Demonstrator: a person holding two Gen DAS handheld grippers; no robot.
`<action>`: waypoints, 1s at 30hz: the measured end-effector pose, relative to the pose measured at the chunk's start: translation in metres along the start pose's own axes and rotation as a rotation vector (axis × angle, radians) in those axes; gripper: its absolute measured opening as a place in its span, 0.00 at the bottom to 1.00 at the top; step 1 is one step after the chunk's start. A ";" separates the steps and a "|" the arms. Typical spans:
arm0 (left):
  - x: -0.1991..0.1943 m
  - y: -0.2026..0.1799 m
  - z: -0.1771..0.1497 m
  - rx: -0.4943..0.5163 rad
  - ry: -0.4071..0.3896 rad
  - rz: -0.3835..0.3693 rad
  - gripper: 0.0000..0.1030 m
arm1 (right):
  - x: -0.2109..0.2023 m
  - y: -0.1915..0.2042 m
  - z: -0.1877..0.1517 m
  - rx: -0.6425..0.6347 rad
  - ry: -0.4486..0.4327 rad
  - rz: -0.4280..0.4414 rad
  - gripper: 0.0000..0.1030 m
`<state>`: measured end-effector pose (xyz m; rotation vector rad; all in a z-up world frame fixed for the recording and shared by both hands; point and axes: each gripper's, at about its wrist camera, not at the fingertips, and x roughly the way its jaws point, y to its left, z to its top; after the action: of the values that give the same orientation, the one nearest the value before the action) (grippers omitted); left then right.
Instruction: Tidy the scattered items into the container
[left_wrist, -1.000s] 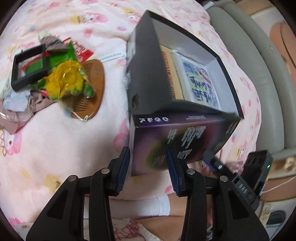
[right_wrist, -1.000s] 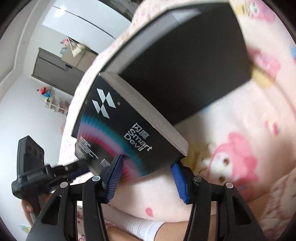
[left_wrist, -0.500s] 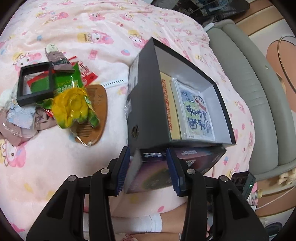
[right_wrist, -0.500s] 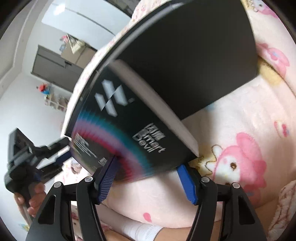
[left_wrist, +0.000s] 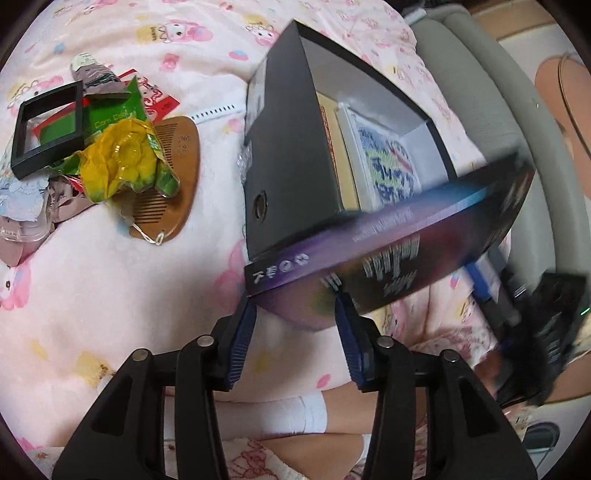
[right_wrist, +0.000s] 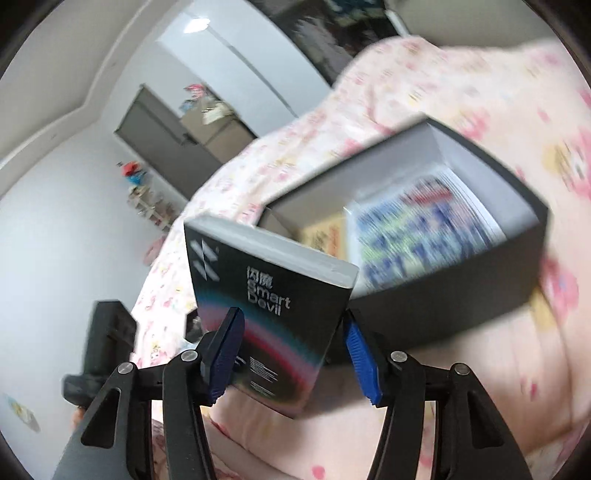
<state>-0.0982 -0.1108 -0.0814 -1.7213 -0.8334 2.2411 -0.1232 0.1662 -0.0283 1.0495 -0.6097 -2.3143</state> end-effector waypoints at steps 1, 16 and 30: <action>0.002 -0.002 -0.001 0.013 0.014 0.005 0.47 | 0.005 0.014 0.007 -0.035 -0.005 -0.001 0.51; -0.014 -0.005 -0.003 0.008 -0.108 0.085 0.54 | 0.036 0.023 -0.030 -0.149 0.138 -0.042 0.51; -0.002 -0.023 -0.004 0.101 -0.026 -0.033 0.49 | 0.040 0.023 -0.042 -0.182 0.214 -0.041 0.41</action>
<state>-0.0980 -0.0911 -0.0680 -1.6259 -0.7351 2.2476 -0.1072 0.1162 -0.0619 1.2096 -0.2911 -2.2049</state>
